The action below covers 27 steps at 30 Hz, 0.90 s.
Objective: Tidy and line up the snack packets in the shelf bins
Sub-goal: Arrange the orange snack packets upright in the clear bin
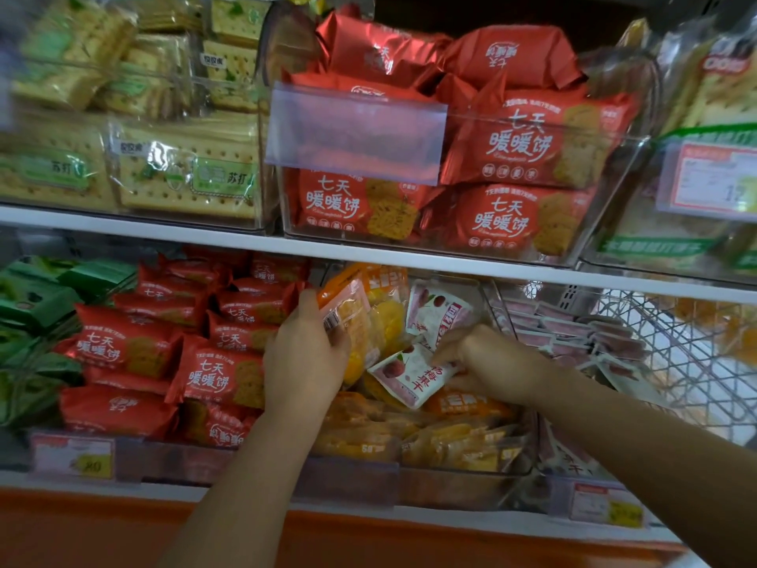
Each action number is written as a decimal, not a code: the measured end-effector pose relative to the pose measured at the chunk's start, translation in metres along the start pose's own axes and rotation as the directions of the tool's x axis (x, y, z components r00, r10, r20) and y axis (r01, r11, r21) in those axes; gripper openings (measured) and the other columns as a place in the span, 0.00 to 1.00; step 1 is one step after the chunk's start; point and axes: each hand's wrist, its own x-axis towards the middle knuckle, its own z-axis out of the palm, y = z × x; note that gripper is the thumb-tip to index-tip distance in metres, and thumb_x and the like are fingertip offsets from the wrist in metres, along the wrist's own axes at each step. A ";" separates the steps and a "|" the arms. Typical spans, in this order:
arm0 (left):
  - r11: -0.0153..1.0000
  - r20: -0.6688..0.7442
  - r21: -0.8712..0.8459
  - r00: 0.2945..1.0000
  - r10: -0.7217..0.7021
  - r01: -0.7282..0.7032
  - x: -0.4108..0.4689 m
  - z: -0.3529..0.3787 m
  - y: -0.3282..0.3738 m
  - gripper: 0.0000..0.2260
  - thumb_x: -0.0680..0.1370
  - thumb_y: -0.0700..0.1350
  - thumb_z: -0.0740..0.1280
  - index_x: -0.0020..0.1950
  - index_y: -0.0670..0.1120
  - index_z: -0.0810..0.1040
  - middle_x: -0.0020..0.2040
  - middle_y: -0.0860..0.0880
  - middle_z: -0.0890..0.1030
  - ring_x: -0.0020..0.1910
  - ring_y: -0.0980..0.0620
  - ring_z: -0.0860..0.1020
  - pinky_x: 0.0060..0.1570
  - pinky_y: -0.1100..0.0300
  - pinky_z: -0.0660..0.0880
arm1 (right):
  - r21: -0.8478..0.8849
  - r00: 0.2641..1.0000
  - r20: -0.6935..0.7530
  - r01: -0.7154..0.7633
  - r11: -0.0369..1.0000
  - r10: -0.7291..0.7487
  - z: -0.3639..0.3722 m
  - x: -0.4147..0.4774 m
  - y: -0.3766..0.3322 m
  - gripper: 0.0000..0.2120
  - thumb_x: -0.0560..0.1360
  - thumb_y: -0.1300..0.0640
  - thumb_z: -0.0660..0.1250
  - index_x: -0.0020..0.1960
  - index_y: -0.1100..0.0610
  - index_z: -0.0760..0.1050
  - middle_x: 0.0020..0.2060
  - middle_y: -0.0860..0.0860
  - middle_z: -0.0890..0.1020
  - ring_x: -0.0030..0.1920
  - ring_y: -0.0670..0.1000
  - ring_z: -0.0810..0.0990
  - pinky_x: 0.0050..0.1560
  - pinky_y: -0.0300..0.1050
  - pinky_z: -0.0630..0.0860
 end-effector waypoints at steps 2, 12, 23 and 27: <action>1.000 -0.005 -0.003 1.000 -0.001 0.001 0.000 0.000 0.000 0.17 0.76 0.44 0.67 0.62 0.45 0.67 0.52 0.45 0.80 0.48 0.43 0.80 0.45 0.47 0.78 | -0.041 0.999 -0.035 0.018 0.999 -0.020 0.002 0.004 0.002 0.08 0.76 0.55 0.65 0.52 0.54 0.81 0.50 0.51 0.81 0.50 0.51 0.79 0.51 0.49 0.76; 0.991 -0.021 0.016 0.991 0.130 -0.130 -0.001 -0.001 -0.001 0.16 0.76 0.43 0.67 0.62 0.44 0.69 0.51 0.46 0.80 0.47 0.44 0.80 0.47 0.49 0.78 | 0.130 0.877 -0.466 -0.064 0.989 0.118 0.001 -0.039 0.003 0.03 0.72 0.62 0.69 0.42 0.56 0.81 0.37 0.48 0.81 0.36 0.45 0.79 0.41 0.32 0.75; 0.923 0.218 0.057 0.907 0.360 -0.380 -0.021 0.017 0.026 0.13 0.77 0.45 0.64 0.62 0.51 0.74 0.58 0.47 0.78 0.54 0.44 0.78 0.47 0.52 0.74 | 0.358 0.520 -0.378 -0.680 0.640 0.765 0.003 -0.123 0.046 0.08 0.76 0.62 0.65 0.44 0.62 0.82 0.37 0.60 0.83 0.33 0.55 0.77 0.32 0.43 0.67; 0.872 0.603 0.005 0.697 0.388 -0.489 -0.029 0.037 0.038 0.17 0.80 0.49 0.61 0.70 0.55 0.70 0.68 0.54 0.68 0.67 0.53 0.67 0.64 0.59 0.66 | 0.275 0.601 -0.303 -0.688 0.671 0.740 -0.003 -0.129 0.048 0.07 0.75 0.61 0.66 0.46 0.60 0.83 0.42 0.57 0.84 0.40 0.56 0.80 0.36 0.40 0.67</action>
